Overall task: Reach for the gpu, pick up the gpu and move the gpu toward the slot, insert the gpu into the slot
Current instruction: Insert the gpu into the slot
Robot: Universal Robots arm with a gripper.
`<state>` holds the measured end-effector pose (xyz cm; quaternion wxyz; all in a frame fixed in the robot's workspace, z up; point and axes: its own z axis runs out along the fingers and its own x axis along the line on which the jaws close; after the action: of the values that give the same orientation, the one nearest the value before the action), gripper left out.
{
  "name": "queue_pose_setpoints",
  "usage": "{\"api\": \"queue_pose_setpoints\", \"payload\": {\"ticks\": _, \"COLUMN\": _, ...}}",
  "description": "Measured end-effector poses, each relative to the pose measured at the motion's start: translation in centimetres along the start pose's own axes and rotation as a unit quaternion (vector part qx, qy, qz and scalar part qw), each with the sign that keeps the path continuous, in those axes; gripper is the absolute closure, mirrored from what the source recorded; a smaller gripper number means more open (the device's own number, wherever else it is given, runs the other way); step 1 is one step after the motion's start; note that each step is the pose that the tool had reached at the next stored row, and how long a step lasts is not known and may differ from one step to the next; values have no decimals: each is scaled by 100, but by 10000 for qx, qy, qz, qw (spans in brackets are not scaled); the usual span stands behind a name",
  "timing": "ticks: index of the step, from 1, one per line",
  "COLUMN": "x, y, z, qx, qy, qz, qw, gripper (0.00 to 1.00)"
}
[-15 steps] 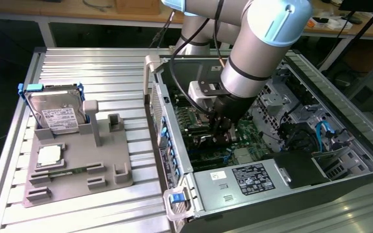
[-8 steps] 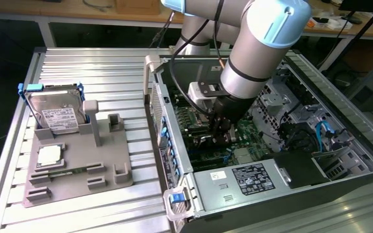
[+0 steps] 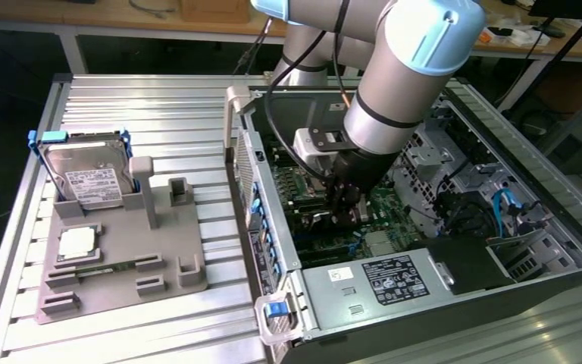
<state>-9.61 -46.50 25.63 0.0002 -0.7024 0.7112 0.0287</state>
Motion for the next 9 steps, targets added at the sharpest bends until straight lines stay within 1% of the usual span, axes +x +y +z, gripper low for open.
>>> {"api": "queue_pose_setpoints", "payload": {"ticks": 9, "x": 0, "y": 0, "z": 0, "qx": 0, "qy": 0, "qz": 0, "qw": 10000, "gripper": 73}}
